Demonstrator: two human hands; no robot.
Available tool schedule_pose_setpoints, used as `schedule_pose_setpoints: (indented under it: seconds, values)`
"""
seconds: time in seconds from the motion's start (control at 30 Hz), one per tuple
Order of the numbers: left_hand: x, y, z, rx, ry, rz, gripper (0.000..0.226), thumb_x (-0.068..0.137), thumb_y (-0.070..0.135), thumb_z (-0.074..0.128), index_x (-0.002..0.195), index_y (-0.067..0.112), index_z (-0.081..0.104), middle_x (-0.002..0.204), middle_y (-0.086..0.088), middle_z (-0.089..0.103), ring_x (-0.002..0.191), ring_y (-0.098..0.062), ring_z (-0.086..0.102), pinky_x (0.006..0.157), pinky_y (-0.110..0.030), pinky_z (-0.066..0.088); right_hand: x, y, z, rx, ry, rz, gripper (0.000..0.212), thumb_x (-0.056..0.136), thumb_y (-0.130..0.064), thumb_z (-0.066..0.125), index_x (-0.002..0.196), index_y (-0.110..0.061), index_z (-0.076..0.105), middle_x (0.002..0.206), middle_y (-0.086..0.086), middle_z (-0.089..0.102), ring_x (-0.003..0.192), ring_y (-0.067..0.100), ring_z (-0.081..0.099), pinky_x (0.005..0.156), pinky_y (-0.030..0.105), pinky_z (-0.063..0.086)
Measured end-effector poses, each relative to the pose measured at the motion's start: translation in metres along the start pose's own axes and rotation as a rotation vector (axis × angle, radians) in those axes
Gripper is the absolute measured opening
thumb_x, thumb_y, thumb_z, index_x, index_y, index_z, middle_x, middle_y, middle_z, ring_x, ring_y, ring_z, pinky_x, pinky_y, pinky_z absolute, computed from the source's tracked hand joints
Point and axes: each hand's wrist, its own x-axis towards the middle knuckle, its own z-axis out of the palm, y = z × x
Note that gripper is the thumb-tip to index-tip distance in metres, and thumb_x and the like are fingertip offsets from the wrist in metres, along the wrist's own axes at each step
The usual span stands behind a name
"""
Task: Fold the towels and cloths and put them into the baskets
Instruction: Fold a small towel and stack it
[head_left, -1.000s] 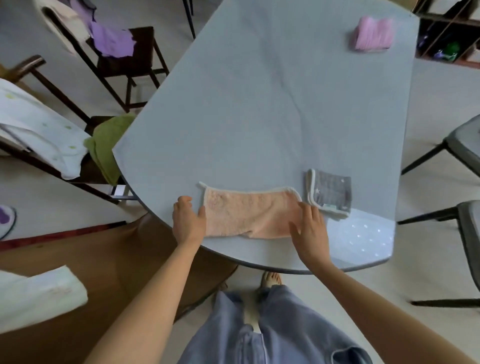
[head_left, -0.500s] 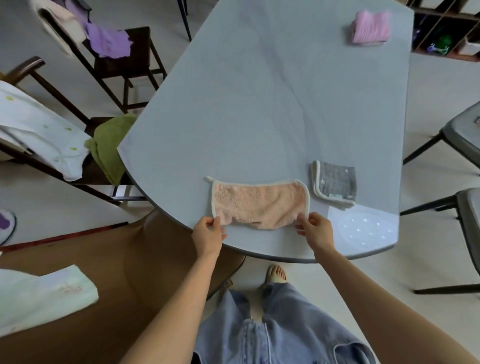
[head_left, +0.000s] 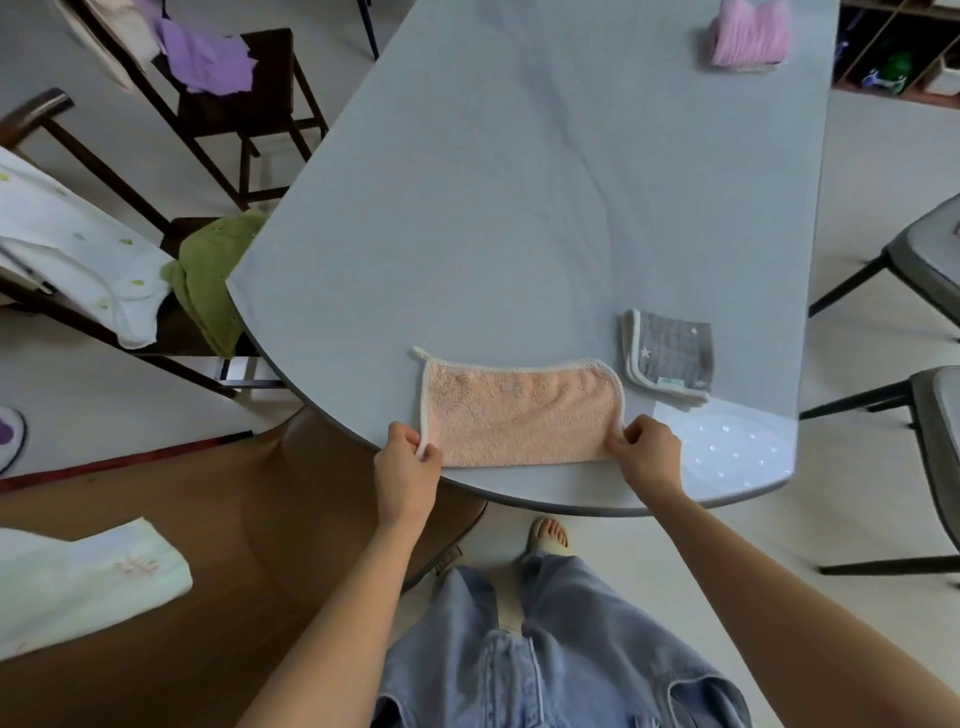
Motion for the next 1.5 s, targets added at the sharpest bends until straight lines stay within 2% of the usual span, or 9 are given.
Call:
schedule_pose_setpoints:
  seconds: [0.13, 0.23, 0.43, 0.63, 0.93, 1.1, 1.23, 1.37, 1.5]
  values:
    - [-0.006, -0.002, 0.005, 0.287, 0.036, 0.058, 0.030, 0.081, 0.020, 0.071, 0.095, 0.014, 0.045, 0.098, -0.007, 0.062, 0.090, -0.022, 0.059, 0.069, -0.030, 0.048, -0.005, 0.002, 0.002, 0.010, -0.010, 0.001, 0.008, 0.085, -0.004, 0.056, 0.081, -0.005, 0.049, 0.075, 0.007, 0.055, 0.072, 0.026, 0.051, 0.061, 0.032, 0.038]
    - [-0.002, 0.002, 0.005, 0.412, 0.138, 0.361, 0.035, 0.076, 0.012, 0.073, 0.107, 0.013, 0.056, 0.115, -0.005, 0.058, 0.108, -0.023, 0.053, 0.089, -0.035, 0.045, -0.010, -0.005, 0.005, -0.085, 0.057, -0.068, 0.018, 0.082, -0.007, 0.055, 0.100, -0.006, 0.051, 0.101, 0.009, 0.055, 0.093, 0.029, 0.050, 0.080, 0.038, 0.042]
    - [0.028, 0.024, 0.038, 0.536, -0.171, 0.891, 0.049, 0.089, 0.006, 0.057, 0.137, 0.014, 0.051, 0.145, -0.004, 0.047, 0.138, -0.025, 0.039, 0.114, -0.040, 0.027, -0.003, -0.019, 0.025, -0.329, 0.143, -0.597, 0.043, 0.085, 0.001, 0.037, 0.125, -0.001, 0.051, 0.136, 0.019, 0.047, 0.127, 0.035, 0.041, 0.109, 0.045, 0.035]
    - [0.035, -0.005, 0.056, 0.665, -0.271, 0.676, 0.077, 0.091, 0.063, 0.006, 0.153, 0.020, -0.007, 0.160, 0.003, -0.015, 0.146, -0.017, -0.018, 0.119, -0.039, -0.009, 0.008, 0.004, 0.045, -0.451, -0.029, -0.689, 0.053, 0.099, -0.023, 0.030, 0.145, 0.002, 0.031, 0.154, 0.016, 0.026, 0.145, 0.028, 0.018, 0.121, 0.034, 0.004]
    - [0.033, 0.003, 0.068, 0.633, -0.109, 0.496, 0.087, 0.091, 0.070, 0.019, 0.154, 0.013, 0.002, 0.161, -0.006, -0.004, 0.148, -0.026, -0.006, 0.119, -0.045, 0.000, 0.012, 0.005, 0.054, -0.639, -0.018, -0.675, 0.060, 0.099, -0.049, 0.022, 0.153, -0.024, 0.016, 0.159, 0.014, 0.006, 0.148, 0.024, 0.000, 0.120, 0.037, -0.003]
    - [0.030, 0.007, 0.065, 0.685, -0.172, 0.490, 0.114, 0.074, 0.090, 0.016, 0.153, 0.011, -0.007, 0.160, -0.008, -0.012, 0.147, -0.028, -0.013, 0.119, -0.046, -0.003, 0.027, 0.004, 0.046, -0.758, -0.087, -0.795, 0.063, 0.099, -0.050, 0.018, 0.152, -0.016, 0.018, 0.159, 0.007, 0.015, 0.148, 0.023, 0.008, 0.120, 0.043, 0.006]
    - [0.031, 0.013, 0.059, 0.752, -0.260, 0.431, 0.121, 0.068, 0.093, 0.017, 0.150, 0.013, -0.021, 0.156, -0.008, -0.027, 0.144, -0.028, -0.025, 0.118, -0.050, -0.010, 0.036, 0.001, 0.038, -0.611, -0.110, -0.654, 0.068, 0.097, -0.054, 0.009, 0.154, -0.017, 0.005, 0.160, -0.002, -0.001, 0.147, 0.014, -0.005, 0.120, 0.037, -0.005]
    - [0.032, 0.021, 0.044, 0.770, -0.284, 0.550, 0.098, 0.079, 0.080, 0.008, 0.152, 0.018, -0.012, 0.156, -0.008, -0.025, 0.143, -0.032, -0.026, 0.113, -0.052, -0.020, 0.012, -0.001, 0.026, -0.333, 0.073, -0.510, 0.055, 0.096, -0.023, 0.039, 0.146, -0.001, 0.030, 0.150, 0.017, 0.034, 0.138, 0.031, 0.030, 0.113, 0.042, 0.026]
    - [0.046, 0.033, 0.027, 0.744, -0.454, 0.874, 0.080, 0.094, 0.059, 0.037, 0.154, 0.023, -0.001, 0.160, 0.001, -0.015, 0.143, -0.023, -0.028, 0.115, -0.040, -0.022, 0.003, -0.015, 0.014, -0.292, 0.082, -0.182, 0.035, 0.089, -0.014, 0.050, 0.121, -0.002, 0.046, 0.117, 0.017, 0.051, 0.106, 0.033, 0.045, 0.090, 0.040, 0.038]
